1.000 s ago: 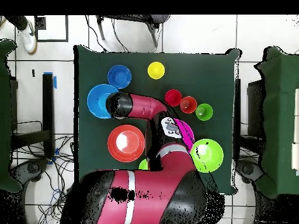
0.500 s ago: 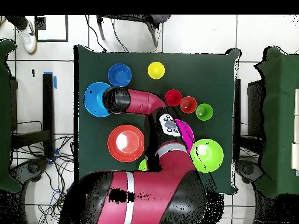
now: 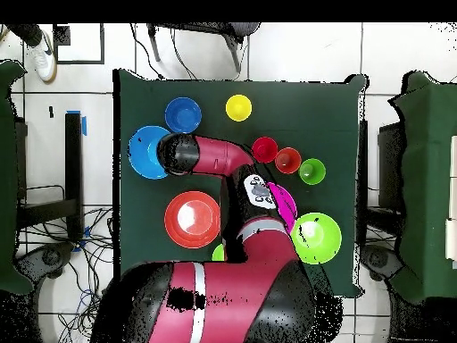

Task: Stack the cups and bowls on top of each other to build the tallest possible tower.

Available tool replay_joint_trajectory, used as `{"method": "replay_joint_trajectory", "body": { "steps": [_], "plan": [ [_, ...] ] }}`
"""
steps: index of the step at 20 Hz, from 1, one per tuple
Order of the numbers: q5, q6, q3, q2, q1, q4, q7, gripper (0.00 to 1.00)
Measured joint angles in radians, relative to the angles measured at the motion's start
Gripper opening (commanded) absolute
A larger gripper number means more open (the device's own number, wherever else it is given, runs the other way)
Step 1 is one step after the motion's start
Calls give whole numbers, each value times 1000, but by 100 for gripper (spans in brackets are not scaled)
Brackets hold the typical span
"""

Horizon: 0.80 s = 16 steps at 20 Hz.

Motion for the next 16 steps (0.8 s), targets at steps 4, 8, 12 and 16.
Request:
{"method": "replay_joint_trajectory", "body": {
  "steps": [4, 8, 12, 16],
  "plan": [
    [0, 0, 1, -7, -7, 17, 0, 0],
    [0, -1, 3, -22, -23, 52, 0, 0],
    [-11, -1, 7, -53, -58, 106, 0, 0],
    [-38, -1, 7, -80, -100, 145, 0, 0]
  ]
}}
